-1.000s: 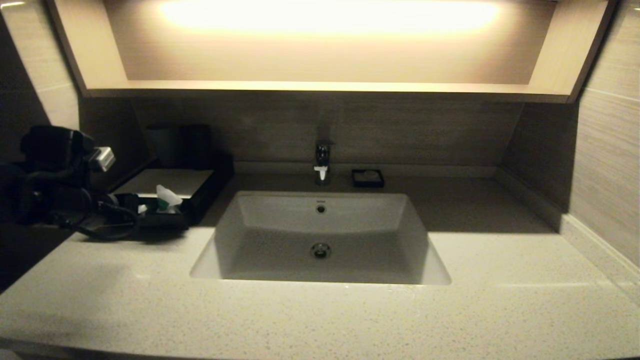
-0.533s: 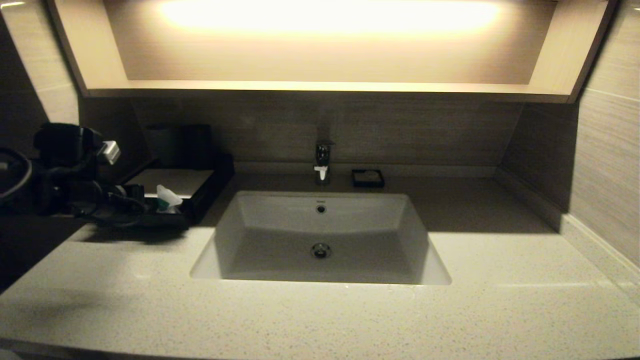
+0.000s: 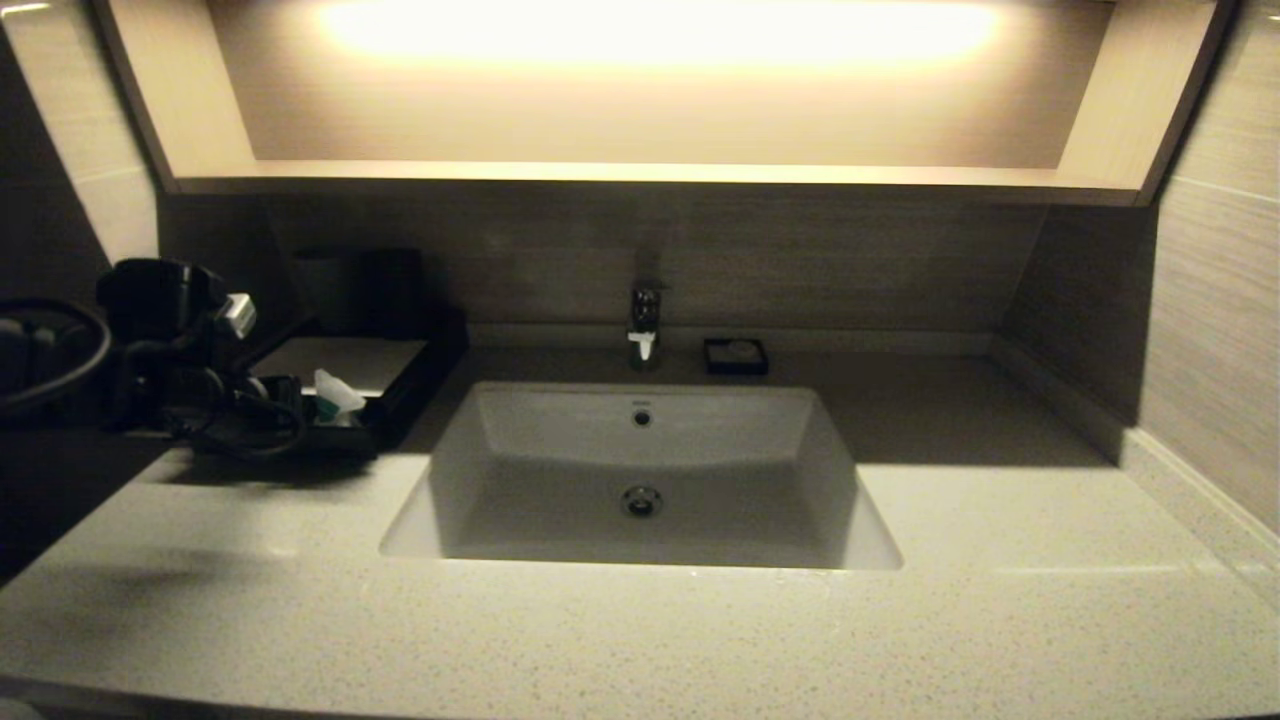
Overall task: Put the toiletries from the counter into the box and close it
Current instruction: Close the drawer
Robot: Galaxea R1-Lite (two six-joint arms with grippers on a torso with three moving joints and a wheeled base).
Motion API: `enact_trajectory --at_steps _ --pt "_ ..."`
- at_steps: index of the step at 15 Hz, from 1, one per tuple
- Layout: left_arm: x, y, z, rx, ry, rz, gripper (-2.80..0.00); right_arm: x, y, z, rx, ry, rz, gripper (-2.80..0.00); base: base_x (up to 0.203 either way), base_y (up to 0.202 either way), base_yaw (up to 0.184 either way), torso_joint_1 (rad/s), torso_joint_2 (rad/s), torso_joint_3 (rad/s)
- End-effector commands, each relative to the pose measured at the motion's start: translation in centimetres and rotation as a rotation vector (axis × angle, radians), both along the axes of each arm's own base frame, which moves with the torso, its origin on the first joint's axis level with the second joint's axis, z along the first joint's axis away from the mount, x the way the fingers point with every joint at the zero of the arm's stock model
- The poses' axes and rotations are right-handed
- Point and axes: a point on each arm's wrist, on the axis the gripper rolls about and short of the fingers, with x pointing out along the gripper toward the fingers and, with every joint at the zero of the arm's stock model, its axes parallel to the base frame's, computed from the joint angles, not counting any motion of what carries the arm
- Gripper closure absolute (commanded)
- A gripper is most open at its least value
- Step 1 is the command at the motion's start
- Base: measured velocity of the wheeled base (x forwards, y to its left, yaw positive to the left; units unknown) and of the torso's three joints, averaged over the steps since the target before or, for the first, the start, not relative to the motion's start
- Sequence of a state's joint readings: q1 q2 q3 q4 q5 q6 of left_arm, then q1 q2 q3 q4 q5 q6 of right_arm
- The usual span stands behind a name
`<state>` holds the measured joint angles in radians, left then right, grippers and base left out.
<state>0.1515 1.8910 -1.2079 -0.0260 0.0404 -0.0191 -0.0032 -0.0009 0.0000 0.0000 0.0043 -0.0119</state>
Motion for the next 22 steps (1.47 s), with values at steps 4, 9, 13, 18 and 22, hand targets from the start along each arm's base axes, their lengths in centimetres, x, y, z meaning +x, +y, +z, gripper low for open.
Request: enact_trajectory --at_steps 4,9,13,18,22 --pt "0.8 0.1 -1.0 -0.002 0.007 0.001 0.00 0.0 0.0 0.0 0.000 0.001 0.000 0.00 0.000 0.000 0.000 0.000 0.00 0.000" --pt "1.2 0.1 -1.4 -0.006 0.014 0.001 0.00 0.0 0.0 0.0 0.000 0.002 0.000 0.00 0.000 0.000 0.000 0.000 0.00 0.000" --pt "1.5 0.1 -2.1 -0.006 0.033 0.000 0.00 0.0 0.0 0.0 0.000 0.001 0.000 0.00 0.000 0.000 0.000 0.000 0.00 0.000" --pt "1.8 0.2 -2.3 -0.008 0.039 0.001 0.00 0.0 0.0 0.0 0.000 0.002 0.000 0.00 0.000 0.000 0.000 0.000 0.00 0.000" --pt "0.8 0.1 -1.1 -0.005 0.055 0.000 0.00 0.0 0.0 0.0 0.000 0.002 0.000 0.00 0.000 0.000 0.000 0.000 0.00 0.000"
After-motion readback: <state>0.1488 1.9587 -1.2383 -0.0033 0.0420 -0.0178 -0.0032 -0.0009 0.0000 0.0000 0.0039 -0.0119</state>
